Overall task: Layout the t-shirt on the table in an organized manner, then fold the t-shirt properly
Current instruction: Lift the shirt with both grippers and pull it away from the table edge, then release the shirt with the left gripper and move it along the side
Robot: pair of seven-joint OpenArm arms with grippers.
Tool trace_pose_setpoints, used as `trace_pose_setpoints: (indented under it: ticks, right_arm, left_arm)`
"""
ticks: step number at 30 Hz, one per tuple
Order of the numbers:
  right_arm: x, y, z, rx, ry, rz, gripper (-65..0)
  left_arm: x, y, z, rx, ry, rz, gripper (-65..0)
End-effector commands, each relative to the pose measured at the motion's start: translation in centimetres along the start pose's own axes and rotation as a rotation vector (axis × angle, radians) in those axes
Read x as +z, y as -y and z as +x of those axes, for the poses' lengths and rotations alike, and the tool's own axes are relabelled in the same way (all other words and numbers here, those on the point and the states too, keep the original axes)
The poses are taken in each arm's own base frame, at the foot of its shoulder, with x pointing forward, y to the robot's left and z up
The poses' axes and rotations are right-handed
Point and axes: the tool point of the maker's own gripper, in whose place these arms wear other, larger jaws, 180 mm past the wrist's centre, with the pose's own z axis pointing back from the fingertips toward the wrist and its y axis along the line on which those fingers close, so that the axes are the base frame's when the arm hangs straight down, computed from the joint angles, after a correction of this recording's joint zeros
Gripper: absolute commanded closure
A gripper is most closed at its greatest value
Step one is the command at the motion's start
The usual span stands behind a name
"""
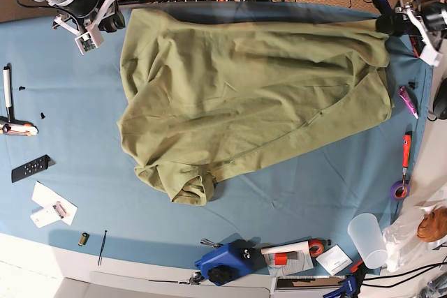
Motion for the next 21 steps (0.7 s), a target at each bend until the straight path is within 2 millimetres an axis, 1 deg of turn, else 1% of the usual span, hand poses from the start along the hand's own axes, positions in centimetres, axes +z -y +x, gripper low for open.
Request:
trace_pose_setpoints:
  ticks: [1,3,5,7,8,10,12,14,18,21]
  right_arm:
    - [0.4,0.1,0.6,0.015,0.026,-0.005,-10.6]
    - [0.4,0.1,0.7,0.013,0.027,-0.005,-10.6]
    - [0.4,0.0,0.7,0.013,0.030,-0.003,-10.6]
    - [0.4,-0.1,0.8,0.010,0.037,0.005,-10.6]
    - [0.4,-0.3,1.0,0.008,0.045,0.015,-10.6]
    - [0.4,-0.6,1.2,0.003,0.057,0.032,-10.6]
    - [0.4,-0.7,1.3,0.002,0.062,0.038,-10.6]
    - [0.4,-0.7,1.3,0.001,0.066,0.038,-10.6]
    - [0.4,-0.7,1.6,0.002,0.080,0.038,-10.6]
    - [0.4,-0.7,1.7,0.002,0.083,0.038,-10.6]
  left_arm:
    - [1.9,-0.8,2.0,-0.042,0.054,0.055,-27.9]
    - [3.8,-0.7,4.4,-0.104,0.159,0.091,-27.9]
    - [5.7,0.0,6.8,-0.181,0.275,0.106,-28.0]
    - [6.8,0.8,9.0,-0.218,0.383,0.112,-28.0]
    - [6.9,1.1,9.6,-0.231,0.408,0.111,-28.0]
    - [6.2,0.9,10.1,-0.255,0.391,0.130,-28.0]
    - [5.1,0.4,10.5,-0.238,0.358,0.160,-28.0]
    - [3.9,0.7,11.4,-0.240,0.354,0.160,-27.9]
    - [1.2,1.8,13.1,-0.270,0.320,0.146,-27.9]
    - [-0.7,1.6,13.9,-0.285,0.279,0.194,-27.9]
